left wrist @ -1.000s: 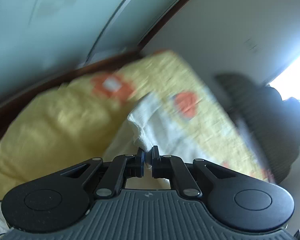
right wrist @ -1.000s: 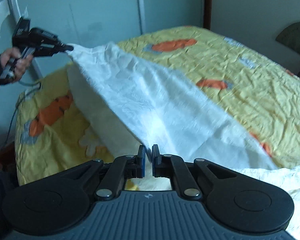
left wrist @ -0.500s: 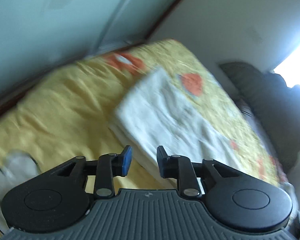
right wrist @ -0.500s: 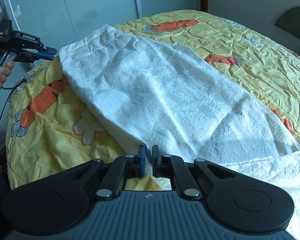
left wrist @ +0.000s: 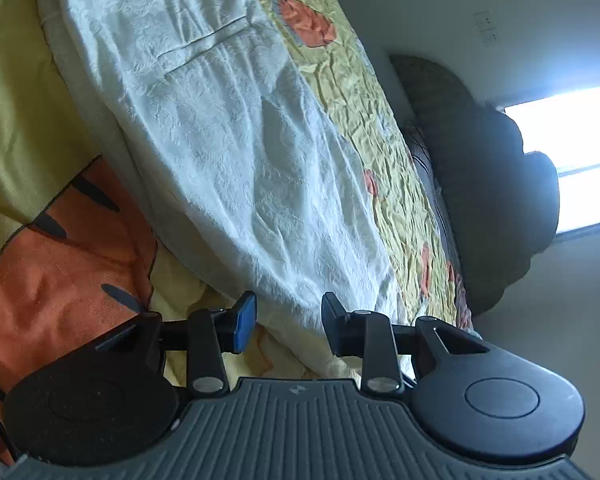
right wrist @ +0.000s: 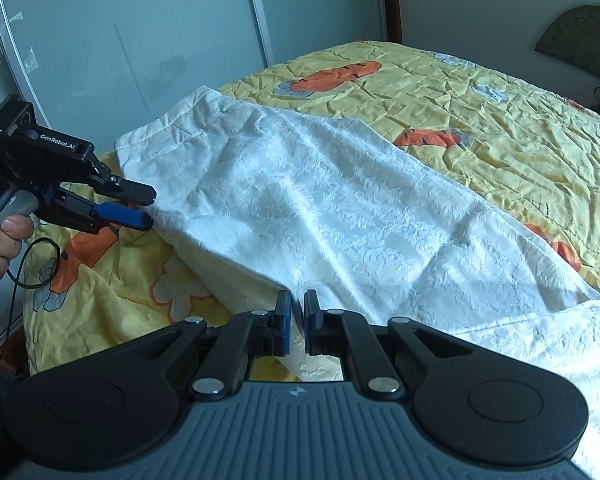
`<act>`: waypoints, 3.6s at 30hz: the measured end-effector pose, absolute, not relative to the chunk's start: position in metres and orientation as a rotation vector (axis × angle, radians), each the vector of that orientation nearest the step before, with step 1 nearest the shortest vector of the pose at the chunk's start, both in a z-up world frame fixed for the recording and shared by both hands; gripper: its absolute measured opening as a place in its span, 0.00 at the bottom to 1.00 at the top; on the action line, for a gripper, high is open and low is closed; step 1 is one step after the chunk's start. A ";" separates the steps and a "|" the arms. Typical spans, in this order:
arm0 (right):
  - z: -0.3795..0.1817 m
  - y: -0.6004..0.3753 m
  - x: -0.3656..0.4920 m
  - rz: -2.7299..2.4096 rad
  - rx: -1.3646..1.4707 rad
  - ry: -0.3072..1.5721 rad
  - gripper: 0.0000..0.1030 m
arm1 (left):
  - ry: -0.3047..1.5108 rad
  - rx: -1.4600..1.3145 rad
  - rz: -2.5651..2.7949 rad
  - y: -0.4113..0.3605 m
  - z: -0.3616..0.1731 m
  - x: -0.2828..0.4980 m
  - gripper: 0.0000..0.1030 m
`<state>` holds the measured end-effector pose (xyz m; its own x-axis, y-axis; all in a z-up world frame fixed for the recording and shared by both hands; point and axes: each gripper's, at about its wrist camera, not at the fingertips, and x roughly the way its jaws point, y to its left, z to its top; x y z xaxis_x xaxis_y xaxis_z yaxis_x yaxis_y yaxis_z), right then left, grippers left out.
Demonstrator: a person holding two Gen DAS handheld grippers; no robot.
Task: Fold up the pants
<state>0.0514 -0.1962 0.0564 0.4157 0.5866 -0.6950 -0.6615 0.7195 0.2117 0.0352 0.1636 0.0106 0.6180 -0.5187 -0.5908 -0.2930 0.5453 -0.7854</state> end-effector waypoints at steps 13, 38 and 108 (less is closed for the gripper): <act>0.040 -0.194 0.029 0.754 -0.087 0.848 0.06 | 0.892 -0.733 -0.096 0.149 0.034 0.052 0.10; 0.042 -0.374 0.234 -0.131 0.121 1.063 0.68 | 0.622 -0.618 -0.226 0.146 -0.012 0.004 0.28; 0.002 -0.530 -0.050 -0.182 1.105 0.483 0.08 | 0.692 -0.578 -0.065 0.148 0.009 0.030 0.16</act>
<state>-0.0500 -0.5296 0.0023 0.8827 0.0950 -0.4603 0.3753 0.4471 0.8120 0.0298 0.1480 0.0086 0.7744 -0.2435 -0.5839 -0.1302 0.8418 -0.5238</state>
